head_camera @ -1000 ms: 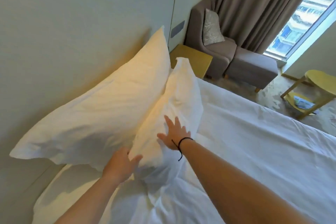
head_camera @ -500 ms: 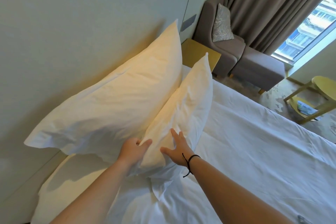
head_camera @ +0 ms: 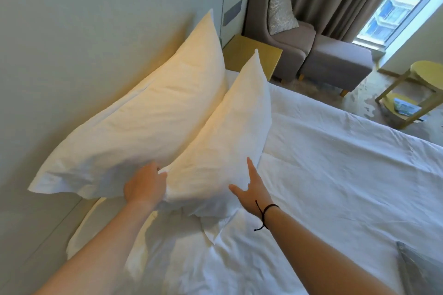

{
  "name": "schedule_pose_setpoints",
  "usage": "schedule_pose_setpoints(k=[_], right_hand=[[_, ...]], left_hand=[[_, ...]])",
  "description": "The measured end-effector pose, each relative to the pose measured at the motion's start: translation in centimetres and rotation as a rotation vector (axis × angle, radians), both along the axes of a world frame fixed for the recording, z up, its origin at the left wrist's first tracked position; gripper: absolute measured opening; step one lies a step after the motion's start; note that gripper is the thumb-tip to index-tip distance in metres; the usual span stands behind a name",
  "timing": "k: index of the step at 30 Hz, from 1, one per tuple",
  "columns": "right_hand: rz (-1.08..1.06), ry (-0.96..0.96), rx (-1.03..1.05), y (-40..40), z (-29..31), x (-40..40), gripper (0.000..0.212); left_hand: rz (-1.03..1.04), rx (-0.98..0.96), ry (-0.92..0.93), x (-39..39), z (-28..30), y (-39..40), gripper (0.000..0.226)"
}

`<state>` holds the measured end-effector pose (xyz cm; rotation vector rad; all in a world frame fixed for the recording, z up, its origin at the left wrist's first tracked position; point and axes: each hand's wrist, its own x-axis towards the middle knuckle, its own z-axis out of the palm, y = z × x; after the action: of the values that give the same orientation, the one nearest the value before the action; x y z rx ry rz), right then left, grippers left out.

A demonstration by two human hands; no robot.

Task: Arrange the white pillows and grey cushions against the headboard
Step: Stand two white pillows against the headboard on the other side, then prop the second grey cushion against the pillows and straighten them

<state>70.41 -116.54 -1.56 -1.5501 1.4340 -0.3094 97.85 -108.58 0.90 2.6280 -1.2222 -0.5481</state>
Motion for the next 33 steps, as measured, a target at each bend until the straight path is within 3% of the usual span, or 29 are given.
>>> schedule_pose_setpoints(k=[3, 6, 8, 10, 12, 15, 21, 25, 30, 33], right_hand=[[-0.157, -0.025, 0.027, 1.9, -0.4, -6.0, 0.097], [-0.319, -0.007, 0.105, 4.7, -2.2, -13.7, 0.093], [-0.437, 0.018, 0.16, 7.0, -3.8, -19.3, 0.09], [-0.536, 0.072, 0.232, 9.6, -5.6, -24.8, 0.084], [-0.611, 0.123, 0.311, 12.3, -7.3, -30.0, 0.079], [-0.709, 0.171, 0.378, 15.8, -9.5, -37.8, 0.077], [-0.817, 0.422, 0.455, 21.3, -12.8, -52.6, 0.078], [-0.865, 0.661, 0.458, 23.9, -14.7, -59.4, 0.093], [-0.728, 0.723, 0.523, 25.2, -17.7, -61.3, 0.131], [-0.707, 0.815, 0.485, 25.7, -19.2, -61.0, 0.129]], left_hand=[[-0.097, -0.019, -0.253, -2.9, 0.5, 0.0, 0.028], [-0.222, -0.238, -0.317, -8.2, 0.8, -0.7, 0.025], [-0.414, -0.287, -0.246, -13.3, 0.4, -1.5, 0.032], [-0.6, -0.141, -0.059, -19.2, 0.0, -2.0, 0.032], [-0.751, 0.042, 0.115, -25.1, -1.0, -2.2, 0.017], [-0.928, 0.16, 0.241, -33.1, -2.7, -2.2, 0.011], [-1.041, 0.261, 0.306, -45.6, -6.0, -2.1, 0.009], [-1.065, 0.289, 0.317, -50.5, -8.1, -1.8, 0.01], [-1.023, 0.332, 0.324, -53.6, -10.1, -1.3, 0.008], [-0.996, 0.352, 0.336, -54.2, -10.9, -0.8, 0.007]])
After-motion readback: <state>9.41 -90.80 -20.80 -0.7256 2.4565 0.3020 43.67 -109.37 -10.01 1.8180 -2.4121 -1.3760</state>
